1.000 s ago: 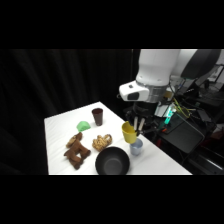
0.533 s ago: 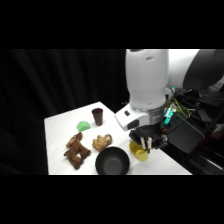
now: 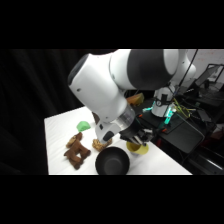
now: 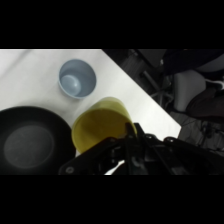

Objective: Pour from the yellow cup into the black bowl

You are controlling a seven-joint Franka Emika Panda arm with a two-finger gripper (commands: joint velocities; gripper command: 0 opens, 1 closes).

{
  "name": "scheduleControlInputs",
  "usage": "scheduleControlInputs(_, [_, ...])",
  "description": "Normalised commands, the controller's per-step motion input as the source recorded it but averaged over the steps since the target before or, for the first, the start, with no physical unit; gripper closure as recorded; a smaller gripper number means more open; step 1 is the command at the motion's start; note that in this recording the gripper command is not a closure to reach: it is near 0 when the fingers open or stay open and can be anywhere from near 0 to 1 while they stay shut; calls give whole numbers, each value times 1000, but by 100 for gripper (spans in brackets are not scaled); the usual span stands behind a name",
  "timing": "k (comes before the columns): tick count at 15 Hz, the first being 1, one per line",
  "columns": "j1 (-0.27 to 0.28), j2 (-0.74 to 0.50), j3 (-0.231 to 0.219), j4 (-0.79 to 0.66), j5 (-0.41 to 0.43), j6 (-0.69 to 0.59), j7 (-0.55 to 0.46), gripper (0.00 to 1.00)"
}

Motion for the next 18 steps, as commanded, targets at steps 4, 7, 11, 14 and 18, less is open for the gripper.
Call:
scheduleControlInputs(4, [-114,437,49,702,213,-887,-187,18])
scheduleControlInputs(7, [-75,420,37,659,241,-755,-2,18])
scheduleControlInputs(11, [-40,349,20,562,215,-522,108,18])
scheduleControlInputs(14, [-5,162,-6,378,135,-233,138,18])
scheduleControlInputs(18, [63,-117,-99,68,-94,300,111,18])
